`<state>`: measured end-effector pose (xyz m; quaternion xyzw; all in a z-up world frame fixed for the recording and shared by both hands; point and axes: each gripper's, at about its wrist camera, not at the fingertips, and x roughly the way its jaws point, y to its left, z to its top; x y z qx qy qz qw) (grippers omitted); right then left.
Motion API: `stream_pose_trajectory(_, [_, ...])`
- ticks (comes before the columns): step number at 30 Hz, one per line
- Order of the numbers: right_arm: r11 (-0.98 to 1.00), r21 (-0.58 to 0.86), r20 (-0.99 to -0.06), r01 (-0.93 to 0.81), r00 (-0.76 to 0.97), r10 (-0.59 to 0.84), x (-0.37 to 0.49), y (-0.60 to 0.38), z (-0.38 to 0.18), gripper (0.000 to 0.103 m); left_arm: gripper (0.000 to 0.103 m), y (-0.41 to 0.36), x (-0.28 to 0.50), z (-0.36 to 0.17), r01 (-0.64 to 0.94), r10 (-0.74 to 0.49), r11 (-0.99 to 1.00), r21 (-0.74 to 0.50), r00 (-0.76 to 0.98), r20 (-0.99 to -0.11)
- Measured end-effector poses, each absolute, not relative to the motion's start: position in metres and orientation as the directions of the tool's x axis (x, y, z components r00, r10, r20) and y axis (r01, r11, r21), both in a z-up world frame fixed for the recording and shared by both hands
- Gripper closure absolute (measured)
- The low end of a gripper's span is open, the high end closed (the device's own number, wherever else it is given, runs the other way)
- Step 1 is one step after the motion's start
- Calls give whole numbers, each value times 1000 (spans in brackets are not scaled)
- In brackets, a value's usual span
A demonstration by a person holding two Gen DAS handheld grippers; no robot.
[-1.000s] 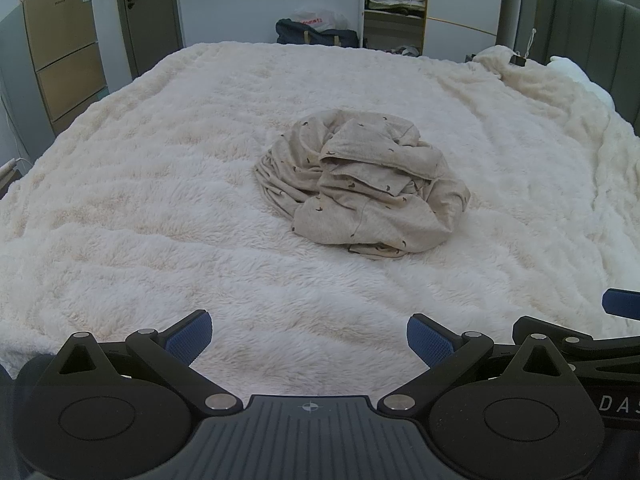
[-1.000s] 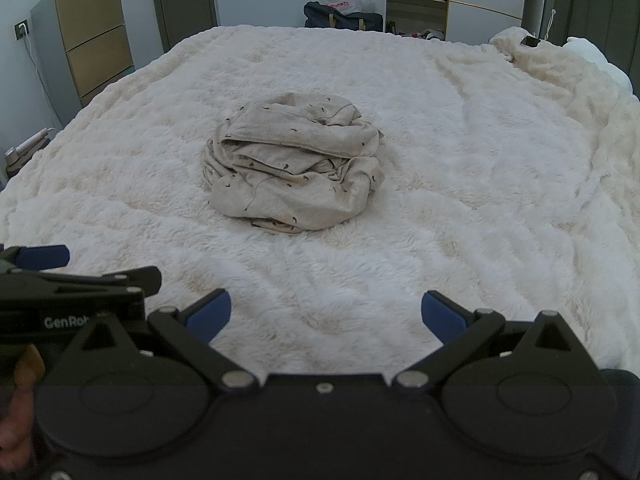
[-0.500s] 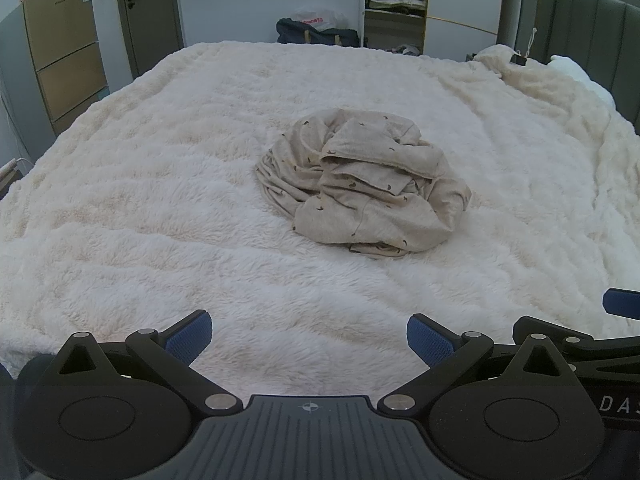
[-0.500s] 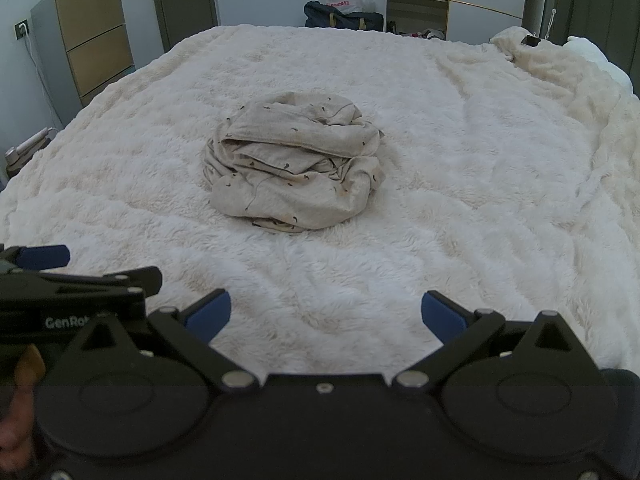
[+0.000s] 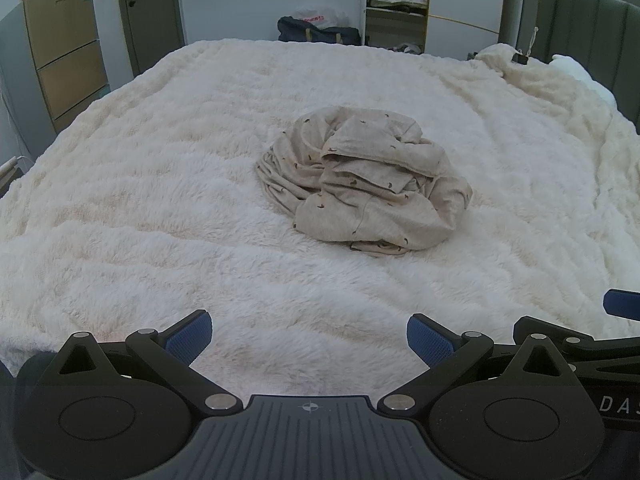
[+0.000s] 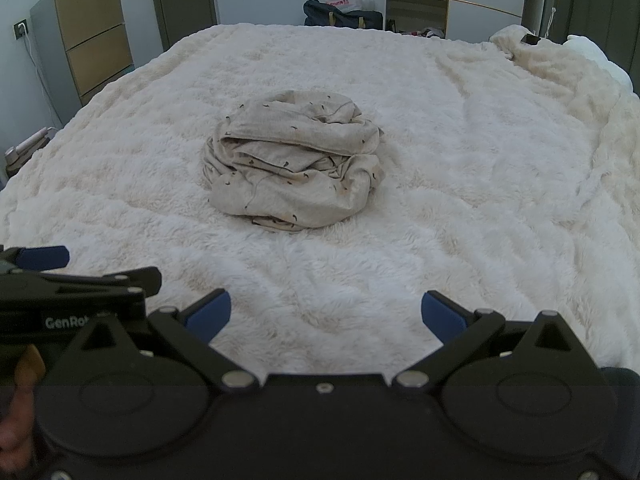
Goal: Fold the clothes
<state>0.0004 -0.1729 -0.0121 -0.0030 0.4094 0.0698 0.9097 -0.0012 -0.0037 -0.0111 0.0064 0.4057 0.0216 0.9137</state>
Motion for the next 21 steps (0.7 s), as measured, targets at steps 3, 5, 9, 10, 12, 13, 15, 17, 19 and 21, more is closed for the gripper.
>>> stream_pose_trajectory(3, [990,52,-746,-129,654,125,1,-173,-13,0,0,-4,-1,-12,-33,44,999,29,669,-742])
stream_pose_trajectory(5, [990,53,-746,-130,654,126,1,-174,-13,0,0,-4,-1,-12,-33,44,999,29,669,-742])
stream_pose_trajectory(9, [990,53,-747,-130,652,126,2,-174,-13,0,0,-3,0,-12,-32,43,999,29,668,-743])
stream_pose_trajectory(10, [990,53,-748,-131,652,126,2,-174,-13,0,0,-3,-1,-12,-32,43,999,29,668,-743])
stream_pose_trajectory(12, [990,54,-748,-130,652,126,2,-174,-14,0,0,-3,0,-13,-33,44,999,29,668,-743])
stream_pose_trajectory(13, [990,53,-748,-130,652,126,2,-174,-14,0,0,-3,0,-12,-33,44,999,29,668,-743])
stream_pose_trajectory(15, [990,54,-748,-132,652,127,3,-174,-14,0,0,-3,1,-12,-35,43,999,26,667,-744])
stream_pose_trajectory(17, [990,54,-748,-133,651,129,3,-174,-14,0,0,-2,2,-13,-34,39,999,22,666,-745])
stream_pose_trajectory(19, [989,57,-748,-134,650,132,3,-174,-15,0,0,-2,3,-15,-28,30,999,15,665,-746])
stream_pose_trajectory(21, [989,61,-741,-131,659,133,5,-177,-16,0,0,-2,4,-18,-12,21,1000,17,672,-740])
